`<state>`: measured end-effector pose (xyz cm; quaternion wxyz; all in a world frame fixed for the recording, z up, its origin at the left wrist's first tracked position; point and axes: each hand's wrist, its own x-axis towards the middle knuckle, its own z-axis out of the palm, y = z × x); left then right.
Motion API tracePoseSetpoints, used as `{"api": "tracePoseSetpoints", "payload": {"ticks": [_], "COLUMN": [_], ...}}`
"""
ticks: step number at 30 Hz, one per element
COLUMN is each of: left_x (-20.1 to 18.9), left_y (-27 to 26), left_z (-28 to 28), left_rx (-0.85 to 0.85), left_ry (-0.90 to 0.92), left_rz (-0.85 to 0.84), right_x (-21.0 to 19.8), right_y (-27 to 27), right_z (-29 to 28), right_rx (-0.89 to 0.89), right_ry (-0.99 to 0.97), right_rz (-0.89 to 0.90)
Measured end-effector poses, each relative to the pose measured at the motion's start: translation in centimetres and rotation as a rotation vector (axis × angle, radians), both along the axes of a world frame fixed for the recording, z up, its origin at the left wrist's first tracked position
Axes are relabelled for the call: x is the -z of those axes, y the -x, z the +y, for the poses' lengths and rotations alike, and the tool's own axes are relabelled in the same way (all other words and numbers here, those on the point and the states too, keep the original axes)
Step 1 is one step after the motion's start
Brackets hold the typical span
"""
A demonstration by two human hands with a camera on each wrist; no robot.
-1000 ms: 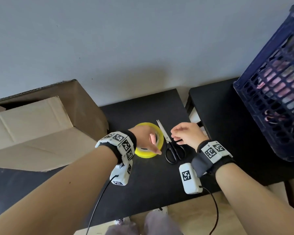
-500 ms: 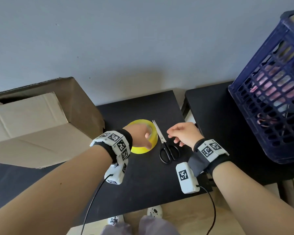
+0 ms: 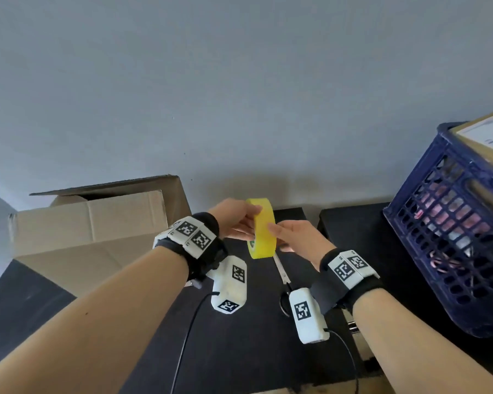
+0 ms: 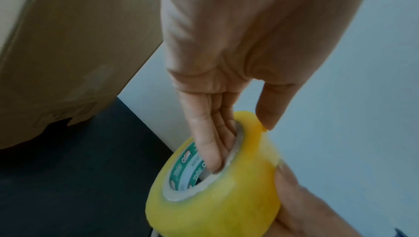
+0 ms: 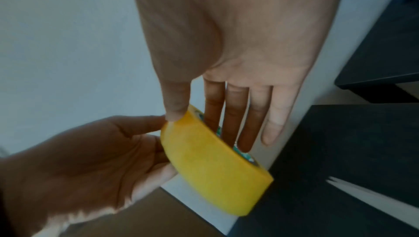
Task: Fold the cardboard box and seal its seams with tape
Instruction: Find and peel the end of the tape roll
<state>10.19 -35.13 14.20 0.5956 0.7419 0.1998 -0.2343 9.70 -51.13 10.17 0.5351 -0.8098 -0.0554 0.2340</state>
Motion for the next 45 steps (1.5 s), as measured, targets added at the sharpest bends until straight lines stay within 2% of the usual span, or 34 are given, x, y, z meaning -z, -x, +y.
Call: {"api": "tracePoseSetpoints", "payload": {"ticks": [3, 6, 7, 11, 14, 21, 27, 31, 37, 45], "left_x": [-1.9, -3.7, -4.4, -6.5, -7.1, -7.5, -8.0, -8.5, -9.1, -9.4], "left_y": [0.5, 0.5, 0.6, 1.3, 1.5, 1.7, 2.3, 2.7, 2.7, 3.2], "left_z": [0.2, 1.0, 1.3, 1.7, 1.7, 3.1, 3.7, 3.8, 4.1, 3.9], "left_rx": [0.005, 0.048, 0.075, 0.393, 0.486, 0.453, 0.44, 0.431, 0.383, 0.369], "left_ry": [-0.121, -0.462, -0.522, -0.67, -0.848, -0.893, -0.943, -0.999, -1.036, -1.023], "left_rz": [-0.088, -0.322, -0.395, -0.567, -0.693, -0.768, -0.828, -0.876, -0.891, -0.889], "right_x": [-2.2, -4.5, -5.2, -7.1, -8.2, -9.6, -10.4, -10.7, -11.6, -12.0], "right_y": [0.0, -0.4, -0.6, -1.1, -0.9, -0.5, -0.4, -0.1, 0.2, 0.8], "right_z": [0.8, 1.6, 1.7, 1.9, 1.8, 1.9, 2.6, 3.2, 3.6, 3.1], "right_rx": [0.044, 0.132, 0.148, 0.239, 0.205, 0.06, 0.103, 0.057, 0.064, 0.066], "right_ry": [-0.119, -0.169, -0.166, -0.235, -0.31, -0.379, -0.489, -0.483, -0.513, -0.586], "right_rz": [-0.011, -0.013, -0.025, -0.058, 0.009, 0.075, 0.119, 0.106, 0.069, 0.121]}}
